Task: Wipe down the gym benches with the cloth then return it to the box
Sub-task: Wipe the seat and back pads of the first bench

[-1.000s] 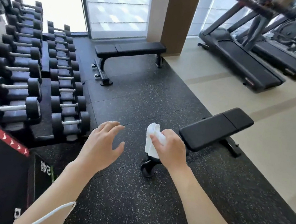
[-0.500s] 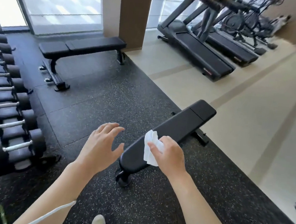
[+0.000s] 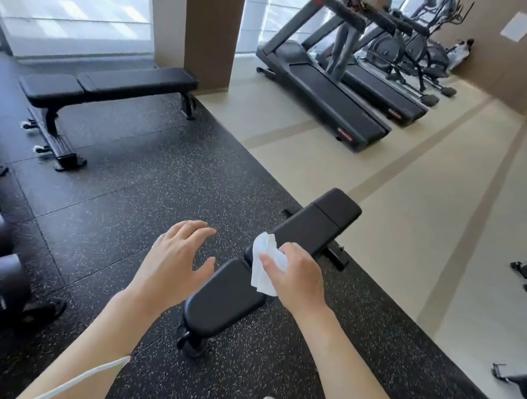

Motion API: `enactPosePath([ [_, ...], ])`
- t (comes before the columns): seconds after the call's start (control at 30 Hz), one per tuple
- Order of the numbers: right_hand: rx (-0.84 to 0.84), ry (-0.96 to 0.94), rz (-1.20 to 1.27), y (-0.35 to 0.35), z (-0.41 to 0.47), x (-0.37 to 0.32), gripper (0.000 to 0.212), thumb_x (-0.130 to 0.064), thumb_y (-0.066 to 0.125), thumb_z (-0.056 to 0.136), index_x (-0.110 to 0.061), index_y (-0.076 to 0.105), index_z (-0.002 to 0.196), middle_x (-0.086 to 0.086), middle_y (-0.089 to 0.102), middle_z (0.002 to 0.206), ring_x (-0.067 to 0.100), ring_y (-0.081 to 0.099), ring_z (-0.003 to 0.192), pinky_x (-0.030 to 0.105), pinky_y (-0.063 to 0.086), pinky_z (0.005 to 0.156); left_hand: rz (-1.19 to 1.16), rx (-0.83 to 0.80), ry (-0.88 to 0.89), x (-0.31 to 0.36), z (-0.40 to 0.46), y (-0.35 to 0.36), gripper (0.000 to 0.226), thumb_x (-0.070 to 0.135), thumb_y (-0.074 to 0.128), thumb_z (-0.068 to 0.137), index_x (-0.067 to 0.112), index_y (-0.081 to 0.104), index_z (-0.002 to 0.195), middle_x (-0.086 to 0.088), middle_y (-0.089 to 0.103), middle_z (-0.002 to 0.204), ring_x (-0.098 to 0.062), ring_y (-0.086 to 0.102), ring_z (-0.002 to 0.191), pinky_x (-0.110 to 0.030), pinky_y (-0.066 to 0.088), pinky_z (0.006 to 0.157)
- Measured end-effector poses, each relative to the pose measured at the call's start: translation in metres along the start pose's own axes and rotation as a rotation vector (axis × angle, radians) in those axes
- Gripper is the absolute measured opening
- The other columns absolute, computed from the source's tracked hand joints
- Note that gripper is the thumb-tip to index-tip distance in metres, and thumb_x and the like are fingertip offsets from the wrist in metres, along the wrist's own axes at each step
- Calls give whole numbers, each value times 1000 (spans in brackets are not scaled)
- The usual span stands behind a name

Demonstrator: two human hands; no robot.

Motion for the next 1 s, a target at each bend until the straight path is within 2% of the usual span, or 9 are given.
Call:
enactPosePath([
  [0.2,-63,-131,37,3,48,33,45,-64,56,95,-26,44,75,-11,47,74,14,47,69,30,32,61,45,65,-112,17,22,21,53,41,65,98,25,55,148,6,51,154,-20,40,147,-47,38,122],
  [0.6,-182,-364,122,-26,131,147,46,-62,58,97,-24,45,75,-9,47,72,15,48,68,31,35,61,125,219,-349,130,54,79,50,37,69,97,23,58,144,5,53,151,-19,43,144,-45,41,119],
  [0.77,-257,-404,193,-17,135,153,45,-61,58,98,-21,52,78,-8,52,74,16,51,69,34,41,61,174,237,-450,144,27,89,50,34,71,95,20,61,142,4,57,147,-19,47,141,-42,41,119],
  [1.0,-347,-433,208,7,120,132,39,-52,61,97,-19,51,78,-7,52,73,16,49,67,32,33,59,209,241,-518,126,-11,88,53,32,74,93,18,61,143,0,58,147,-23,48,142,-47,42,118],
])
Point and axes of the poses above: each hand's wrist, its own z-axis towards the middle knuckle, its own y-axis out of the palm, x = y × z, the point moved 1 cm from there along z, towards the middle knuckle
